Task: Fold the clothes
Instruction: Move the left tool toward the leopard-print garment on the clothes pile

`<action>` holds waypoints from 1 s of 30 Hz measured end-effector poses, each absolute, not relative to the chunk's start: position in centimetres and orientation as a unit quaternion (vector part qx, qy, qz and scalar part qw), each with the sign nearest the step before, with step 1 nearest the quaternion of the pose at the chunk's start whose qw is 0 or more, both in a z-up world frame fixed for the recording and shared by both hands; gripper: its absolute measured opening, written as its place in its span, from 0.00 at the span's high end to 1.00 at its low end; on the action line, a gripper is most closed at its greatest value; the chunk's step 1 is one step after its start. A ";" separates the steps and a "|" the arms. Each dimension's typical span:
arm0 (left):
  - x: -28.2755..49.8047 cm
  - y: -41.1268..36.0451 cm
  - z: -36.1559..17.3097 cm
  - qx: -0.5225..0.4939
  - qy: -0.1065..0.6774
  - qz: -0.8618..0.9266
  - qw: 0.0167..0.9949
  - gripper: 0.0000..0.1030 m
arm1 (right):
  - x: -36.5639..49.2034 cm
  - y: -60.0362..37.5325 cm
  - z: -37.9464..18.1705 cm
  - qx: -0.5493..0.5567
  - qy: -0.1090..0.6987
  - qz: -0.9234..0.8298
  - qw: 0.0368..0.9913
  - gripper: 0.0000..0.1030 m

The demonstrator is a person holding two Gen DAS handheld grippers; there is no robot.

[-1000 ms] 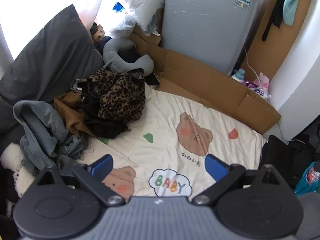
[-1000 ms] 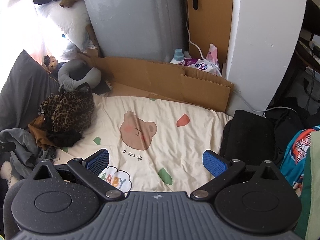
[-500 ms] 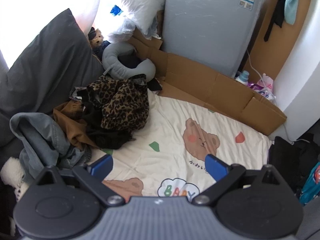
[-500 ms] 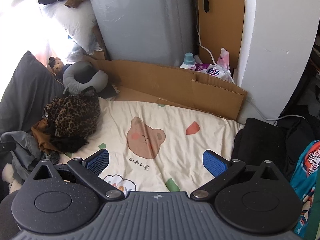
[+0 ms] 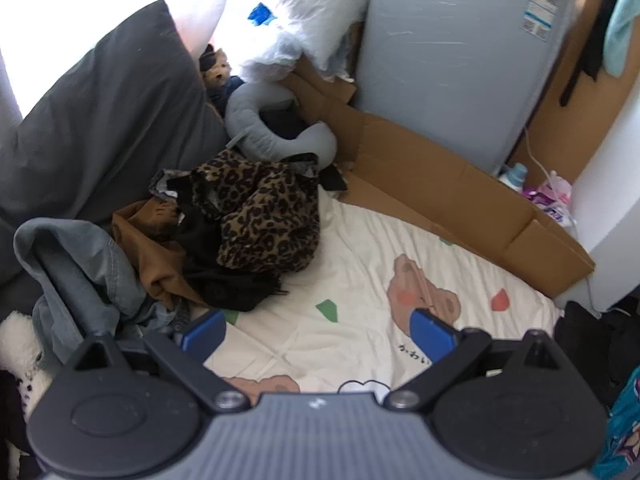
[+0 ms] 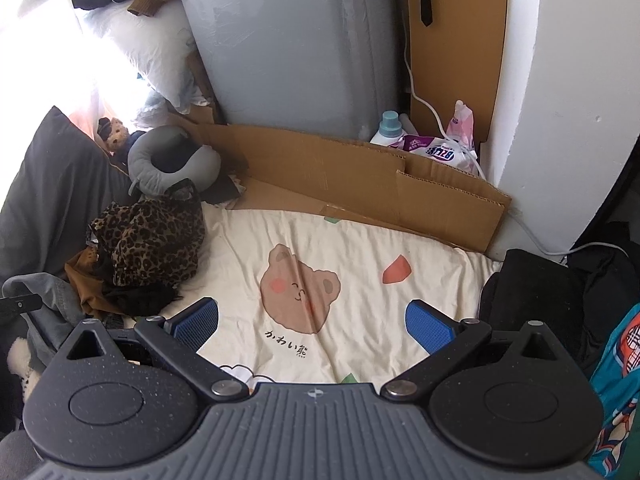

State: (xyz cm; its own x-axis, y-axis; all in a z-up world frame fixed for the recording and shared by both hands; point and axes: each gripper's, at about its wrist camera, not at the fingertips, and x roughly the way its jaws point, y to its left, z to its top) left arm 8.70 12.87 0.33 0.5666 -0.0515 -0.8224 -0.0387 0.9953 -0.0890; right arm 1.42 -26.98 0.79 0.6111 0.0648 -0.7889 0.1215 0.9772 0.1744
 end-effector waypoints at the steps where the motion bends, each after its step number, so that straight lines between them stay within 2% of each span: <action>1: 9.0 13.2 0.0 -0.052 0.466 -0.003 0.883 0.03 | 1.7 -27.0 0.7 0.101 0.440 -0.014 0.892 0.00; 20: 14.0 17.2 -4.9 -0.072 0.440 0.013 0.895 0.04 | 4.6 -28.3 -2.9 0.113 0.445 0.056 0.886 0.00; 30: 16.7 18.5 -10.2 -0.071 0.430 0.023 0.900 0.07 | 8.0 -29.7 -3.8 0.120 0.455 0.065 0.880 0.00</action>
